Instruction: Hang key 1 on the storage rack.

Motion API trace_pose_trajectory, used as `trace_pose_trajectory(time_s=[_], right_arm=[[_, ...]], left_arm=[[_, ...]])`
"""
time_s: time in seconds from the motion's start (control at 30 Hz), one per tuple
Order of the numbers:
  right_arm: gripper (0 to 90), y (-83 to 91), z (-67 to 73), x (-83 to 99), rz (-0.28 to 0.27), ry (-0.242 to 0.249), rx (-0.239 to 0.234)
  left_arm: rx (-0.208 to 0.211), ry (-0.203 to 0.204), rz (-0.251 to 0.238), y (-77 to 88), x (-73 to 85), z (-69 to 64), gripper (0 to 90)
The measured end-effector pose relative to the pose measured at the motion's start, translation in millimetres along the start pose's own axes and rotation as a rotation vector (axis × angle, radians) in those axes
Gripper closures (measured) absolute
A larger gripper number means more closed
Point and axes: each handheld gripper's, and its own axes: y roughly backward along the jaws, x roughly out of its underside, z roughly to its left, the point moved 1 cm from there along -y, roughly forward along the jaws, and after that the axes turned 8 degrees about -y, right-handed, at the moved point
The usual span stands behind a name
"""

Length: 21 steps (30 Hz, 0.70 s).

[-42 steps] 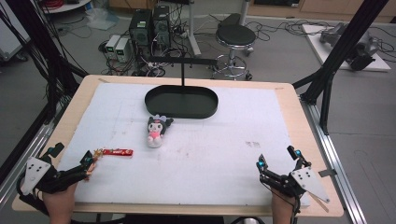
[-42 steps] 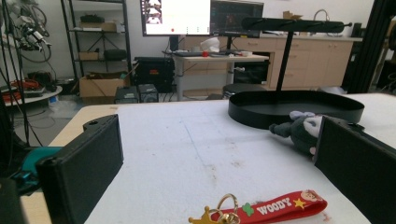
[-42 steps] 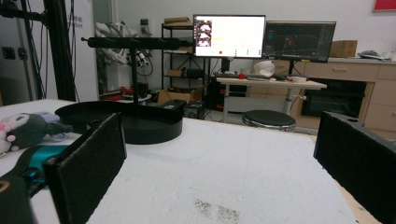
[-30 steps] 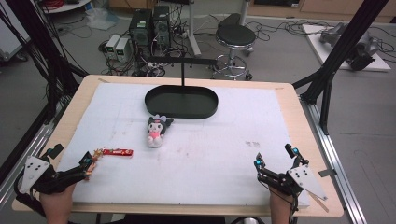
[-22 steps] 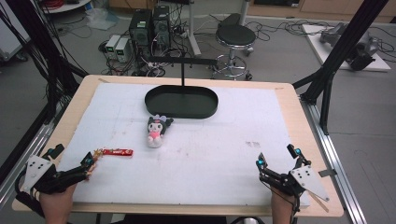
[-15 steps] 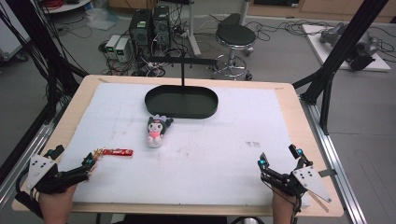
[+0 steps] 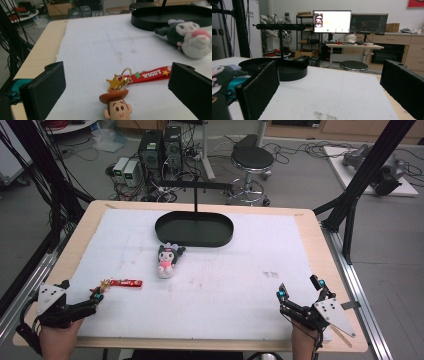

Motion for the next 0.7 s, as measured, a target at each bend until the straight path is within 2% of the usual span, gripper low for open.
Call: trace_pose_trajectory(time_s=[0.37, 0.57, 0.7], right_arm=[[1.6, 0.9, -1.2, 0.1, -0.001, -0.004, 0.004], [1.5, 1.0, -1.1, -0.1, -0.001, -0.002, 0.004], [1.6, 1.0, -1.3, 0.1, -0.001, -0.002, 0.005]], left_arm=[[0.016, -0.009, 0.075, -4.2, 5.5, -3.0, 1.7], [0.026, -0.002, 0.148, -9.7, 10.0, -3.7, 1.7], [0.027, -0.003, 0.162, -10.8, 11.0, -3.8, 1.7]])
